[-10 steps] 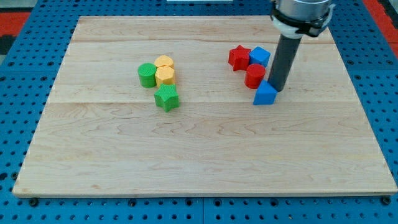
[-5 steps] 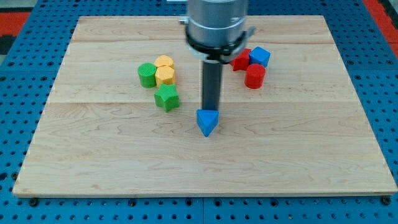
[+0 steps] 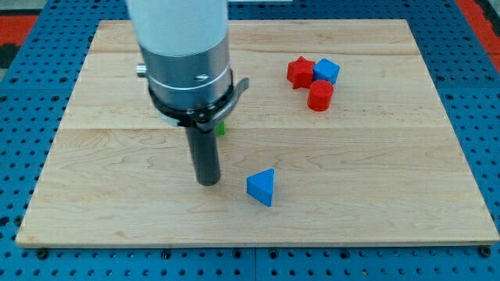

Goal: Push the blue triangle towards bottom center

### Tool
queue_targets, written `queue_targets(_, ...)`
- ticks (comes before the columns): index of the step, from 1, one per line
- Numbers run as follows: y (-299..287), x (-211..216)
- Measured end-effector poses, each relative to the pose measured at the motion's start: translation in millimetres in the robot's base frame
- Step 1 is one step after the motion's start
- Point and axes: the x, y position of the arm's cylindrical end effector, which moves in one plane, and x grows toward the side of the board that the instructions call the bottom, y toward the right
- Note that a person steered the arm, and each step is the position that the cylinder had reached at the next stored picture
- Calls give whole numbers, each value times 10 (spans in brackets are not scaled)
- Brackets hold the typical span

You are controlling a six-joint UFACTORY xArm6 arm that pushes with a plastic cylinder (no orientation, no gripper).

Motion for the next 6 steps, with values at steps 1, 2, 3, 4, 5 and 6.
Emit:
queue_targets(1,40,52)
queue_targets(2,53,52)
queue_targets(3,63,52)
queue_targets(4,114,52)
queue_targets(5,218,52)
queue_targets(6,584,69)
